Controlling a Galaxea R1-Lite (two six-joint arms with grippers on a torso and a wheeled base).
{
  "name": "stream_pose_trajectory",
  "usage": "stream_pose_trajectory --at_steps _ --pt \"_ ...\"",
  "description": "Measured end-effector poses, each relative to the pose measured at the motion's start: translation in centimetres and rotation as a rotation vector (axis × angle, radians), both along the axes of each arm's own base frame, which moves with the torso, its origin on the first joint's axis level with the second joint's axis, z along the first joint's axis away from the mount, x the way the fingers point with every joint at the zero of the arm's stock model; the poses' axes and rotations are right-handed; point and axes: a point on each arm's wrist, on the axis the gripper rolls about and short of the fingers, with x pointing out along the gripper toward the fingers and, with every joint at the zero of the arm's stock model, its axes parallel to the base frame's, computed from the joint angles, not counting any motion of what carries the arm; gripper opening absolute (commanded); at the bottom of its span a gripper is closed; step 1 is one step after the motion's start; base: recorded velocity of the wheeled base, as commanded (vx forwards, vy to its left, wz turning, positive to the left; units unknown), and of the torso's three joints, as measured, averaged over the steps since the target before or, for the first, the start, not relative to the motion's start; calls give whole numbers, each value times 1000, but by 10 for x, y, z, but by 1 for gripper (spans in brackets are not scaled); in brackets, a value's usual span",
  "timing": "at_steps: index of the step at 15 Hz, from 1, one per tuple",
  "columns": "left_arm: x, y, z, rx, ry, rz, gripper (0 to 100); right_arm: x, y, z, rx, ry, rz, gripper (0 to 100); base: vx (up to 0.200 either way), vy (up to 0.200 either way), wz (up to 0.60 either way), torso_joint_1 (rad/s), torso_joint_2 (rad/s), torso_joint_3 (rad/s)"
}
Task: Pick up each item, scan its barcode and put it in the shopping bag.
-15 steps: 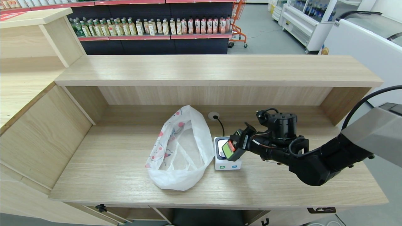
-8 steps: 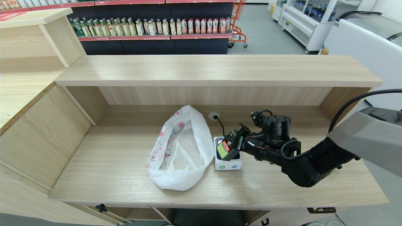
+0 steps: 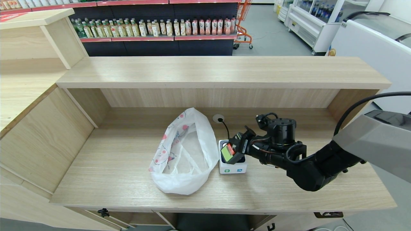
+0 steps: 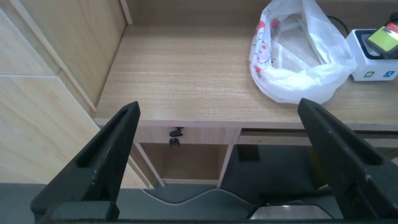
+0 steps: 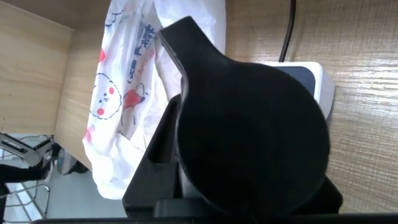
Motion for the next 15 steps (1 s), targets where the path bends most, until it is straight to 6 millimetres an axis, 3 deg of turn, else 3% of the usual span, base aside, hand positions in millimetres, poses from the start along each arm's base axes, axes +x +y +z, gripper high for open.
stream_pose_trajectory --at_steps 3,7,11,15 --pt "0 0 0 0 0 1 100 -5 -14 33 20 -68 -28 0 0 0 0 0 0 0" --pt "0 0 0 -3 0 0 100 -40 -48 85 -126 -263 -31 0 0 0 0 0 0 0" --pt "0 0 0 -4 0 0 100 -71 -66 94 -173 -276 -34 0 -200 0 0 11 7 4" --pt "0 0 0 -2 0 1 100 -74 -66 90 -172 -249 4 0 0 50 0 -2 -4 3"
